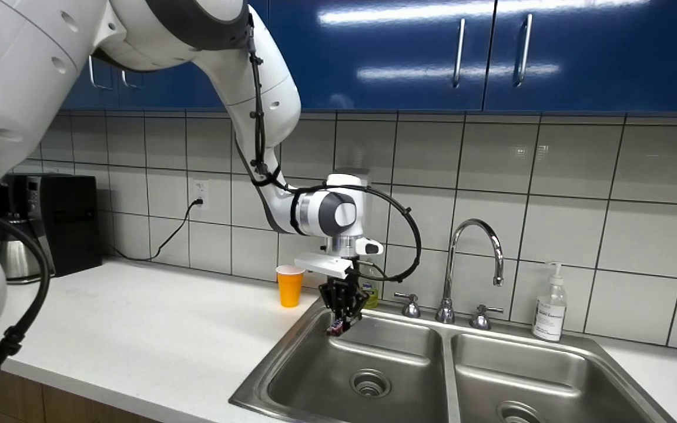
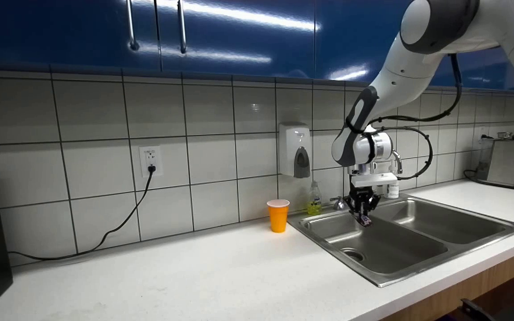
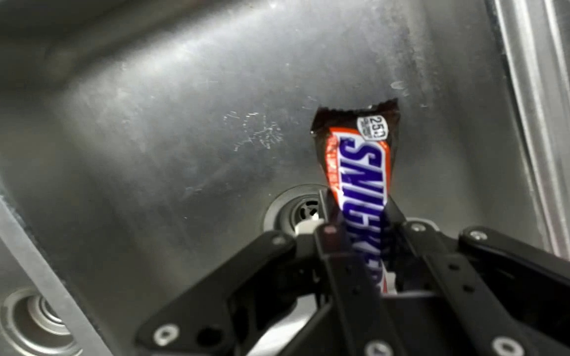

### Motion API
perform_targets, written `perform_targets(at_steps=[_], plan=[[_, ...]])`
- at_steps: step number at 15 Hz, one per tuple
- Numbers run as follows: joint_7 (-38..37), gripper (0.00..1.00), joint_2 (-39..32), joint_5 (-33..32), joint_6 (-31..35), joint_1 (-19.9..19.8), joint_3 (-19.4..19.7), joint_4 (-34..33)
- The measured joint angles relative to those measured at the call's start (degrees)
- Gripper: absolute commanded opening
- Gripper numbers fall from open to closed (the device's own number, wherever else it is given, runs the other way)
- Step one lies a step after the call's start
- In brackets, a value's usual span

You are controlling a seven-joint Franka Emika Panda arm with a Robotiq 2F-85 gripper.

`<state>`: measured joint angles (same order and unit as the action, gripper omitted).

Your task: Put the brown packet in the sink on the left.

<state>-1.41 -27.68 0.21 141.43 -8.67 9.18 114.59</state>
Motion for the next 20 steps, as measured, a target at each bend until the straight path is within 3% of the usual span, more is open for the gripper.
perform_targets(at_steps=[8, 20], plan=[[-0.31, 0.05, -6.84, 2.0, 0.55, -3.85, 1.25, -1.8], [-0.36, 0.05, -18.63, 3.78, 1.32, -4.25, 1.13, -7.8]])
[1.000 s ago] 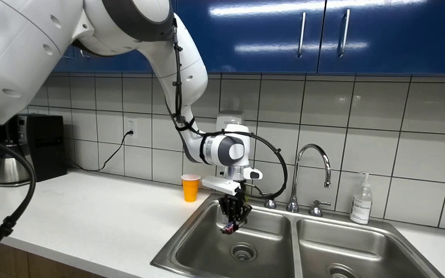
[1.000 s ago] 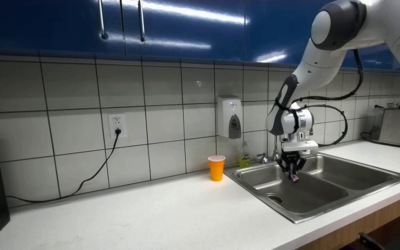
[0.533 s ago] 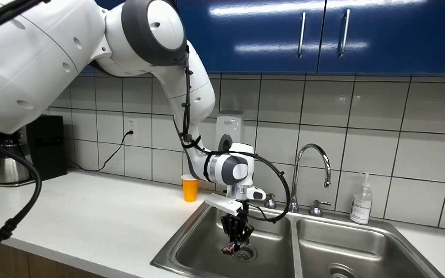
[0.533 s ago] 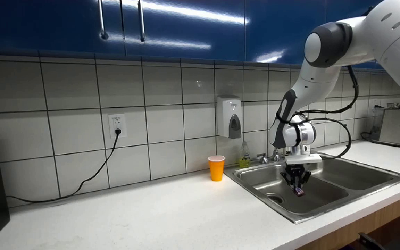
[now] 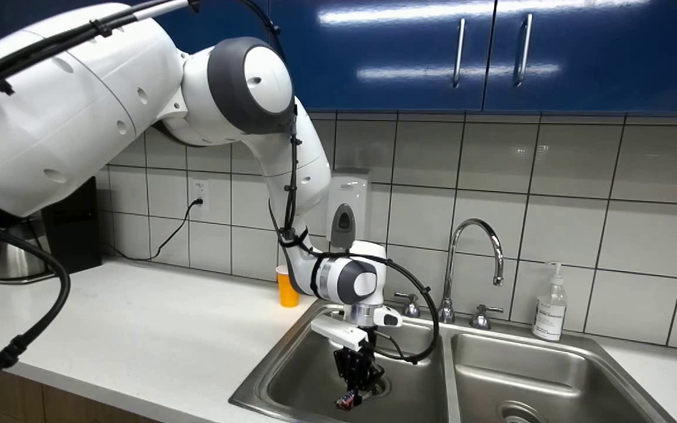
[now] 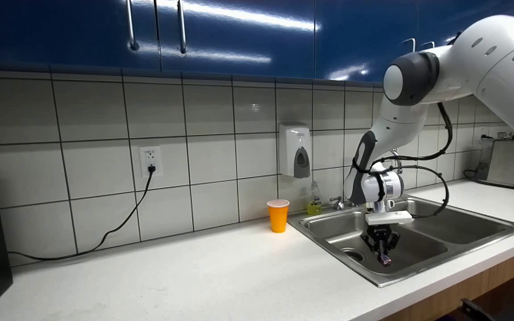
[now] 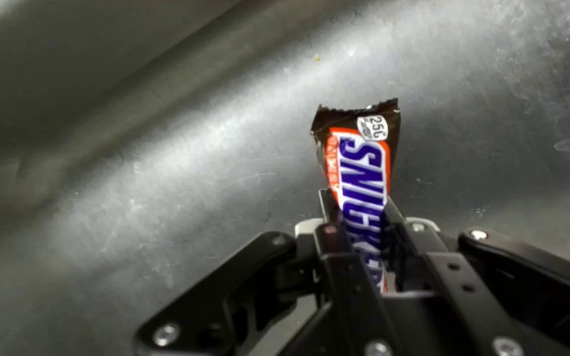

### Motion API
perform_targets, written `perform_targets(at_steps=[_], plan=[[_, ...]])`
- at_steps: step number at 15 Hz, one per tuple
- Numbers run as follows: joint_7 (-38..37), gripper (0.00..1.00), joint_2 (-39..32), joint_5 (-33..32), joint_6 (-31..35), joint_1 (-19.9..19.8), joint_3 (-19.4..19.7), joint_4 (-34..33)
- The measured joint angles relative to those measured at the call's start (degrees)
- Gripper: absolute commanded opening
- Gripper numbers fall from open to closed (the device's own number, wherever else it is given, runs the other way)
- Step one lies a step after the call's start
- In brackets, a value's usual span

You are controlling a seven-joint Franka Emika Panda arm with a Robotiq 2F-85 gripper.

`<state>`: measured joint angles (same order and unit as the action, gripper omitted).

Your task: Put the brown packet in the sink on the left.

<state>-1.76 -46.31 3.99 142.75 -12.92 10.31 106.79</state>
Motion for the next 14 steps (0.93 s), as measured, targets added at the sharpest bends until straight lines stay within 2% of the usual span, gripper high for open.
perform_targets(at_steps=[7, 8, 10, 14], plan=[[0.0, 0.05, -3.5, 0.01, 0.0, 0.0, -0.07, -2.26], [0.0, 0.45, -3.79, 0.01, 0.0, 0.0, -0.07, -2.51], [0.0, 0.52, -4.28, 0.01, 0.0, 0.0, -0.07, -2.94], [-0.35, 0.82, -4.95, 0.01, 0.0, 0.0, -0.07, -3.69]])
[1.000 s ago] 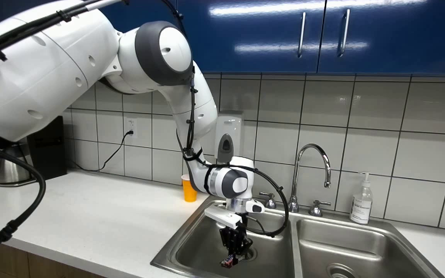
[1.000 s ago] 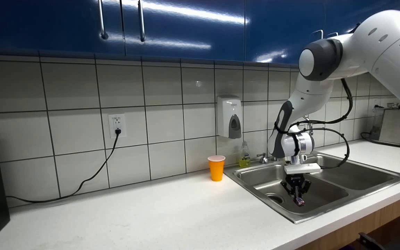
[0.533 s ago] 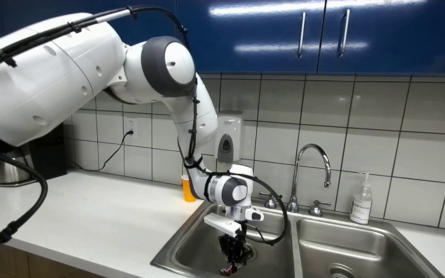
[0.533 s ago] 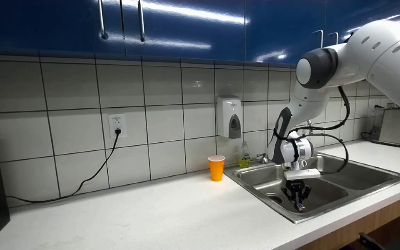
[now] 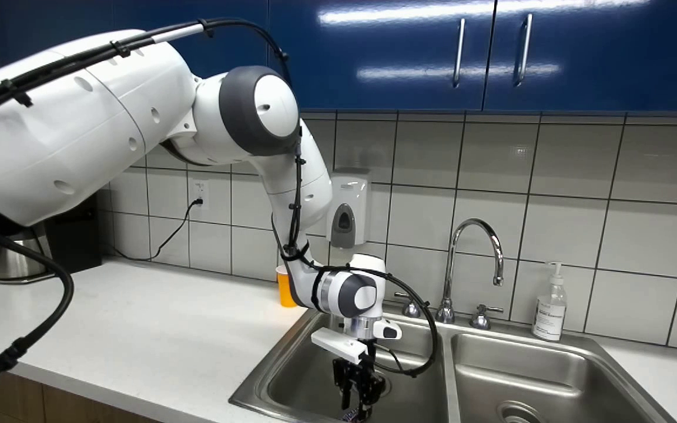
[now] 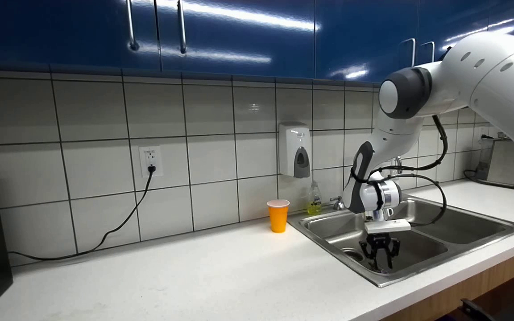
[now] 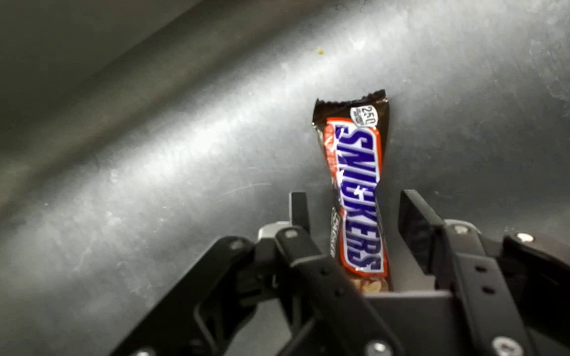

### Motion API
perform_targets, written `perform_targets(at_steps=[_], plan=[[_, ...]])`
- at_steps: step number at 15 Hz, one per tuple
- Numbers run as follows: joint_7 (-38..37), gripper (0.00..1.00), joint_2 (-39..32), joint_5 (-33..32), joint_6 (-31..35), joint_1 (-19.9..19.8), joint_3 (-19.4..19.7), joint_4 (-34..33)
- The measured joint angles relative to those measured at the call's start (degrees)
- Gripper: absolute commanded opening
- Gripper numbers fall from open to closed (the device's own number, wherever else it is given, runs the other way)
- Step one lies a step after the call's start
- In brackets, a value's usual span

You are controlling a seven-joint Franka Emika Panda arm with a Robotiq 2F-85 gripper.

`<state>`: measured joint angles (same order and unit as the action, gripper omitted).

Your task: Put the brown packet in the sink on the left.

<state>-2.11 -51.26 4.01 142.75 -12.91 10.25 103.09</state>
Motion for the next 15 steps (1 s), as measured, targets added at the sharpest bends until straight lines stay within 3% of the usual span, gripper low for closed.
perform_targets(at_steps=[2, 3, 12, 15], plan=[[-0.14, 0.97, 0.0, 0.0, 0.0, 0.0, 0.0, -0.39], [-0.17, 1.0, 0.01, 0.0, 0.0, 0.01, 0.0, -0.67], [0.04, 1.0, 2.94, -0.05, -0.26, 0.9, -0.09, -1.99], [3.4, 1.0, 5.37, -0.1, -2.0, 0.84, -1.21, -1.4]])
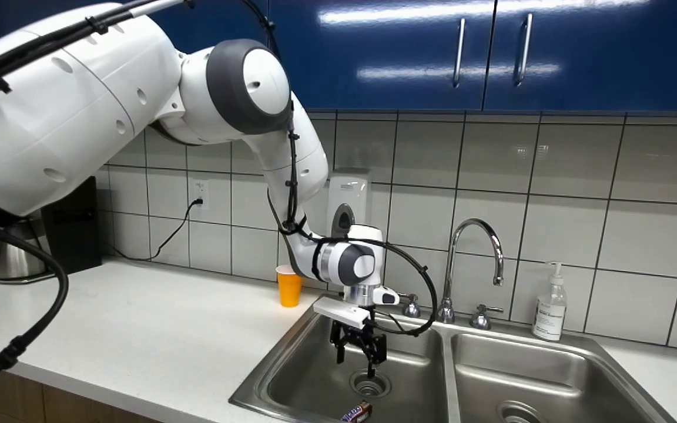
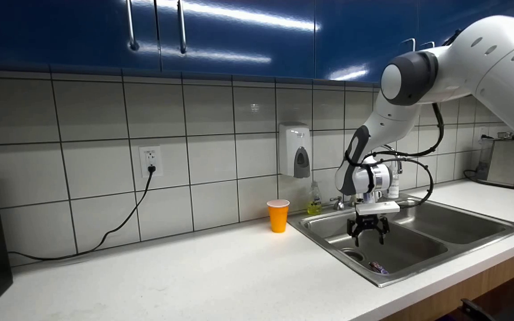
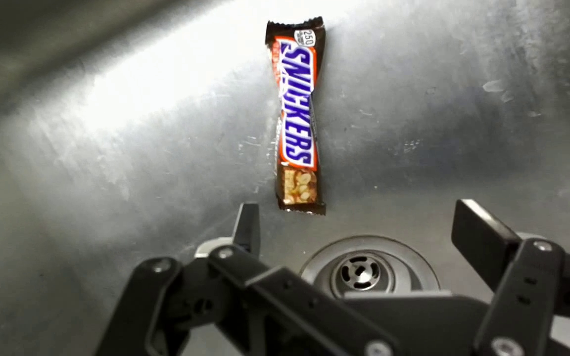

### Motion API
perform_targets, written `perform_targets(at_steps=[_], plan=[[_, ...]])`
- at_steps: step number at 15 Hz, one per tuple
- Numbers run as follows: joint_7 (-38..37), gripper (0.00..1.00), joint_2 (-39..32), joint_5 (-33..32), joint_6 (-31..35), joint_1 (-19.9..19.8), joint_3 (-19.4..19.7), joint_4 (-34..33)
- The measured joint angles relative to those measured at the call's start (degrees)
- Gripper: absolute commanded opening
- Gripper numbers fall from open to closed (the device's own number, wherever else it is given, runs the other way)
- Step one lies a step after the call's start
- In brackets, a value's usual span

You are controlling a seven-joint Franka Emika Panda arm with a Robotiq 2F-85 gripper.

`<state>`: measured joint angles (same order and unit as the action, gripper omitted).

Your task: Put the brown packet in the sink on the left.

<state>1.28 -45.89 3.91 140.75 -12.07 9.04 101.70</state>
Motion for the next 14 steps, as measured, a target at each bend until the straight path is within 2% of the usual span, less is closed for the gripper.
perform_targets(at_steps=[7, 14], plan=[[9.62, 1.0, 8.9, -0.27, -4.21, -0.11, -1.57, 6.31], [12.83, 1.0, 19.99, -2.31, -7.01, 0.06, -1.6, 16.89]])
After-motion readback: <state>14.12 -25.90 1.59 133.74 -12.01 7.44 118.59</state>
